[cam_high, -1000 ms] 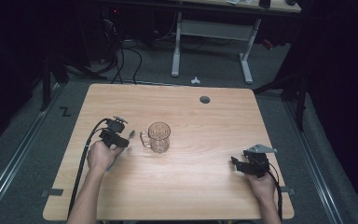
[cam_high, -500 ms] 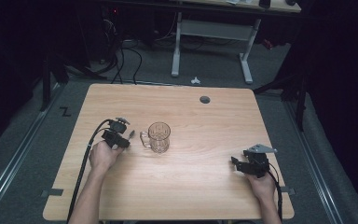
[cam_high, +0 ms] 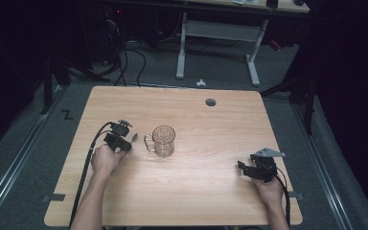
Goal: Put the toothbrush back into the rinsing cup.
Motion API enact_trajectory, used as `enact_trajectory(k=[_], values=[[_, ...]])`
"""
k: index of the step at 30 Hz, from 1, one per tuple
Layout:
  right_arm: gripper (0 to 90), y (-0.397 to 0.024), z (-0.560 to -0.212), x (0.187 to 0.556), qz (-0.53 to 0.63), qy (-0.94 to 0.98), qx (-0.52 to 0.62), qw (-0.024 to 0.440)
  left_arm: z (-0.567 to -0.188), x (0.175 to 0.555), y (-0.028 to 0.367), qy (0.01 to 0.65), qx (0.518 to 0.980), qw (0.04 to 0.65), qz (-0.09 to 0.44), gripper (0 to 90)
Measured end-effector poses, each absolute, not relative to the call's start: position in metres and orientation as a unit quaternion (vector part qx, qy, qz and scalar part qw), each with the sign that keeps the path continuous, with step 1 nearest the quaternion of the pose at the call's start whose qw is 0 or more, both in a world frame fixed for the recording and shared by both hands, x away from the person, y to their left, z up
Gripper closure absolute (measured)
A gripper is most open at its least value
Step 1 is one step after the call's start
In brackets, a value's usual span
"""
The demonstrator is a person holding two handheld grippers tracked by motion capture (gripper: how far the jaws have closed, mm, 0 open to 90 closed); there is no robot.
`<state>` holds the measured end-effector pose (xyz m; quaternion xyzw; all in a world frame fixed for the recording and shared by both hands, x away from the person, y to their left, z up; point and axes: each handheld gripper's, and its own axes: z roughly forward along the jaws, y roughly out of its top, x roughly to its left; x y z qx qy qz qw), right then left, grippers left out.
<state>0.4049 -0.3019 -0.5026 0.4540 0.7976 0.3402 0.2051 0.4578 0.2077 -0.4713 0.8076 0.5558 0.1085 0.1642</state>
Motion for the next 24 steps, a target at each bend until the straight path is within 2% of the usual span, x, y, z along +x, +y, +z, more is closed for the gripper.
enact_trajectory(k=[9,24], values=[[34.6,-0.3019,-0.5026,0.4049,0.34,0.798,0.454,0.205,-0.4704,0.4603,0.2054,0.554,0.811,0.155,0.106,79.2],[34.6,-0.3018,-0.5026,0.4048,0.34,0.798,0.454,0.205,-0.4705,0.4602,0.2041,0.549,0.814,0.16,0.104,80.2]])
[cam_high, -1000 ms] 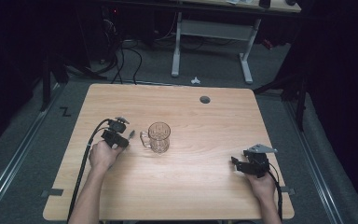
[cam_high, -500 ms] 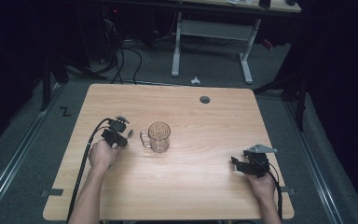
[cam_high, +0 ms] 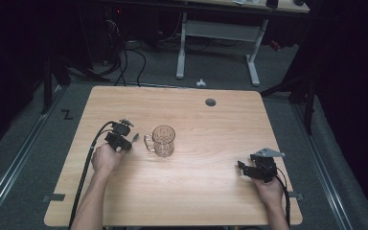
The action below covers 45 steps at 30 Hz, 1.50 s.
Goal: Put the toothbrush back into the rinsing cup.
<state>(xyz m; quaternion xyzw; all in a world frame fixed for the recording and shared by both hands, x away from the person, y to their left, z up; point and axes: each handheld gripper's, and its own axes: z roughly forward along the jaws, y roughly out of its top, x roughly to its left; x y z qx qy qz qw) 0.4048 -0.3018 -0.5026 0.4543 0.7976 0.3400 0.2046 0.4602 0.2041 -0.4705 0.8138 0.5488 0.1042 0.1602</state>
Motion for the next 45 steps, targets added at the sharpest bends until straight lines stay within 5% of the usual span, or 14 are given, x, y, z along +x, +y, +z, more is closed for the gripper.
enact_trajectory(k=[45], values=[[34.6,-0.302,-0.503,0.405,0.339,0.798,0.454,0.207,-0.424,0.437,0.212,0.54,0.791,0.249,0.146,80.6]])
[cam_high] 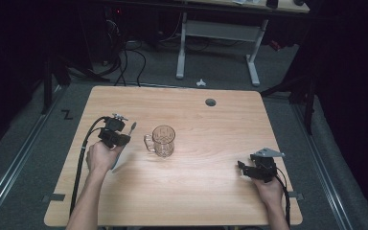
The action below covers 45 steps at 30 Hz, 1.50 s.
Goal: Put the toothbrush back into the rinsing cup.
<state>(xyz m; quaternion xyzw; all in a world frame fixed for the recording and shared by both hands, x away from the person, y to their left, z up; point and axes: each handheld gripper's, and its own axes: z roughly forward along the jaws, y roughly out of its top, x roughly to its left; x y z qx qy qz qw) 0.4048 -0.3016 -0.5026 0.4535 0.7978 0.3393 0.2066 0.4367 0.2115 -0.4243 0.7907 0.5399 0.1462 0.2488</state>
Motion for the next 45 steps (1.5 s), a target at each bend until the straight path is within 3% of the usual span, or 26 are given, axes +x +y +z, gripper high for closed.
enact_trajectory(k=[45], values=[[34.6,-0.302,-0.503,0.405,0.34,0.798,0.453,0.206,-0.4,0.403,0.211,0.52,0.77,0.321,0.181,80.9]])
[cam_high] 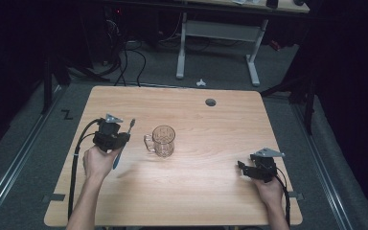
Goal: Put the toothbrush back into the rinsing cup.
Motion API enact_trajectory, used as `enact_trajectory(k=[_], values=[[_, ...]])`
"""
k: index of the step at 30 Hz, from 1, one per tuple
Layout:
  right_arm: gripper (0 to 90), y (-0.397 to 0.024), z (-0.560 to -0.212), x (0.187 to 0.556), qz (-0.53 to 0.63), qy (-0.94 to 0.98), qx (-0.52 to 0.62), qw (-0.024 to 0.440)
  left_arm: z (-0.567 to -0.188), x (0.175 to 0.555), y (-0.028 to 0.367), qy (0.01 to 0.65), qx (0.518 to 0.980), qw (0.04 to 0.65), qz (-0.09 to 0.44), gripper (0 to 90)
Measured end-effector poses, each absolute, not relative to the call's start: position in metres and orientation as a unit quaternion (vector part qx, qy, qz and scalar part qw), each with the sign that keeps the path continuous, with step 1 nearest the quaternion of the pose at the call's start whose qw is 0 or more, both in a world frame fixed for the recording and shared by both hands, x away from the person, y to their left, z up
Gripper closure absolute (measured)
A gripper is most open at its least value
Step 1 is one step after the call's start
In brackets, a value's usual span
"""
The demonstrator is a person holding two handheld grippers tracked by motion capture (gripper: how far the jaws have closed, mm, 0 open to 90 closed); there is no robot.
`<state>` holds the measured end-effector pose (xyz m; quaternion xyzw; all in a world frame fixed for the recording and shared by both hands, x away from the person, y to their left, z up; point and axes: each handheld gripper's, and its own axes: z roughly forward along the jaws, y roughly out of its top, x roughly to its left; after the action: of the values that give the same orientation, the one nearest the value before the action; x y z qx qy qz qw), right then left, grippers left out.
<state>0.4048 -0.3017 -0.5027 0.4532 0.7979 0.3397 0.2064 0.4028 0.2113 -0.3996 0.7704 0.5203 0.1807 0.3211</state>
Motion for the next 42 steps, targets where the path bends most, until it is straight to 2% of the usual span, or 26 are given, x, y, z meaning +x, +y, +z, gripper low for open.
enact_trajectory(k=[14,42], values=[[34.6,-0.302,-0.503,0.405,0.34,0.798,0.453,0.206,-0.395,0.396,0.21,0.513,0.755,0.37,0.172,80.8],[34.6,-0.302,-0.503,0.405,0.339,0.799,0.451,0.206,-0.376,0.395,0.195,0.482,0.738,0.431,0.194,80.9]])
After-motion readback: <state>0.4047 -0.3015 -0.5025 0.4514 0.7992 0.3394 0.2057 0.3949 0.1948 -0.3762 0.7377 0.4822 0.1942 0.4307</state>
